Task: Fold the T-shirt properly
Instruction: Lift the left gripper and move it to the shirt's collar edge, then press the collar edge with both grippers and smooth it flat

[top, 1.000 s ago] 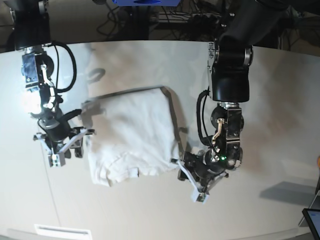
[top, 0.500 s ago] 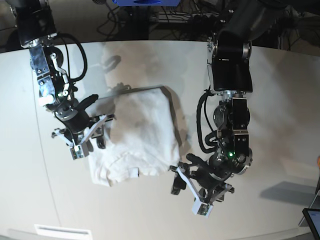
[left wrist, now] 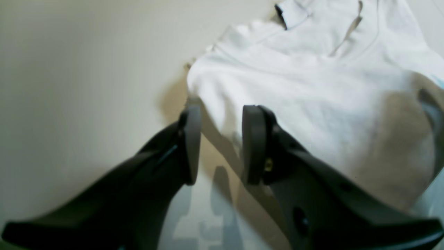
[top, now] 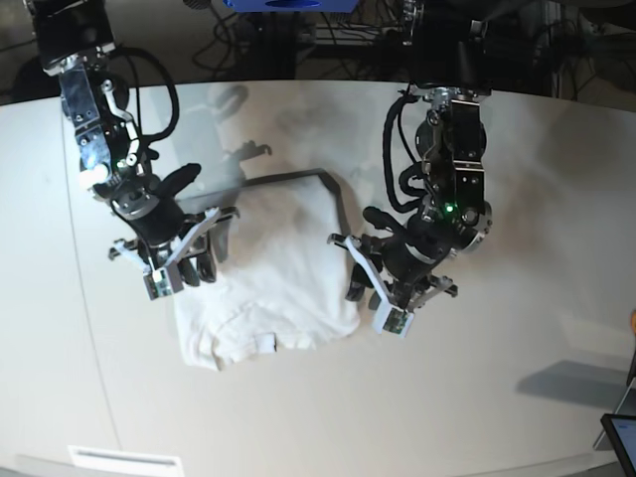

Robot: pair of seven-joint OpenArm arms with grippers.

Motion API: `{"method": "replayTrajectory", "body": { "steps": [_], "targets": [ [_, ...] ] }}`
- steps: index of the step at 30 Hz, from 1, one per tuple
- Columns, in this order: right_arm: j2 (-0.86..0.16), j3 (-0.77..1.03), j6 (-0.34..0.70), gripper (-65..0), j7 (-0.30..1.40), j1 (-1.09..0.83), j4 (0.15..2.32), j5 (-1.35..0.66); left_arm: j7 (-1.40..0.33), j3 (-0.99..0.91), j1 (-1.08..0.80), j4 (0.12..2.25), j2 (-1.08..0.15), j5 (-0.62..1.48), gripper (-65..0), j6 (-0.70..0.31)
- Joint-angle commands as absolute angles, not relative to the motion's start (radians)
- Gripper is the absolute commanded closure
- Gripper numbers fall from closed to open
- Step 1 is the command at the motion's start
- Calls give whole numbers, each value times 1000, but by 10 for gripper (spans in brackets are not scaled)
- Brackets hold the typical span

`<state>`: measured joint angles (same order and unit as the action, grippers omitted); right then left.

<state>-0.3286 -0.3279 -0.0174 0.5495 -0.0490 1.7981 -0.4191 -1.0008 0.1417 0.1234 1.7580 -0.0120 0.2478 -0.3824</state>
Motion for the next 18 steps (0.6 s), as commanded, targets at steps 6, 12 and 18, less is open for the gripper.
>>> {"method": "replayTrajectory", "body": {
  "steps": [6, 12, 18],
  "targets": [
    [-332, -321, -16, -25, 529, -45, 1816, -421, -914, 154, 93, 1778, 38, 262, -57, -386],
    [-332, -315, -18, -23, 529, -70, 1816, -421, -906, 237, 97, 1779, 61, 262, -54, -386],
    [-332, -314, -19, -23, 529, -71, 1793, -420, -852, 401, 105, 1690, 65, 262, -54, -383]
  ]
}}
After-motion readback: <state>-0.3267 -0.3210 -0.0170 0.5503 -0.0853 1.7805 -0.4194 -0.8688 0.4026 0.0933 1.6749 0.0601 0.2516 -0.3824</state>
